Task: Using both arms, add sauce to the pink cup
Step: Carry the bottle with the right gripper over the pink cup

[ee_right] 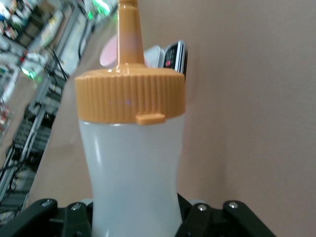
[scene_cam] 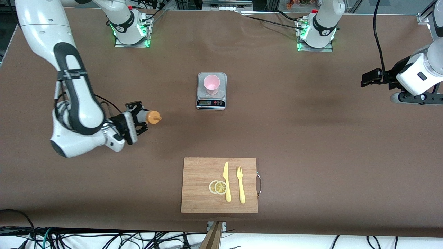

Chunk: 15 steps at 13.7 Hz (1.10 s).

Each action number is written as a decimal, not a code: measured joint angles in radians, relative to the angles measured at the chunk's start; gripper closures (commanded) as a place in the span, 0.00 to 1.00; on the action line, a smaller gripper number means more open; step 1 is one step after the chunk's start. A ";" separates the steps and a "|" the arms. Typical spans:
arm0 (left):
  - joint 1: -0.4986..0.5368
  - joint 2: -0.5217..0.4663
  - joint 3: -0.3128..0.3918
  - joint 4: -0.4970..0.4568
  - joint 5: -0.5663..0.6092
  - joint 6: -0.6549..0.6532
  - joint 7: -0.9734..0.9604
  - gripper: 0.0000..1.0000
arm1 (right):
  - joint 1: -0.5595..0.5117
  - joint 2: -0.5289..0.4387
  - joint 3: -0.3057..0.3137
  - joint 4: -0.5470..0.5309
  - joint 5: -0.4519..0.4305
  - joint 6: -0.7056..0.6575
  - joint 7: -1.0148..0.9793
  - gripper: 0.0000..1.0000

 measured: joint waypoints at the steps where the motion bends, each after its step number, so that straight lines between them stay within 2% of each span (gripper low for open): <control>1: 0.000 0.000 0.000 0.000 0.000 0.000 0.000 0.00 | 0.002 0.000 0.048 0.000 -0.063 0.021 0.041 1.00; 6: 0.000 0.000 0.000 0.000 0.000 0.000 0.001 0.00 | 0.009 0.000 0.276 0.000 -0.406 0.038 0.229 1.00; 8: 0.000 0.000 0.000 0.000 0.000 0.000 0.001 0.00 | 0.022 -0.002 0.348 0.001 -0.508 0.006 0.301 1.00; 10: 0.000 0.000 0.000 0.000 0.000 0.000 0.001 0.00 | 0.044 -0.005 0.389 0.001 -0.565 -0.031 0.346 1.00; 15: 0.000 0.000 0.000 0.000 0.000 0.000 0.001 0.00 | 0.113 -0.005 0.442 0.001 -0.699 -0.117 0.444 1.00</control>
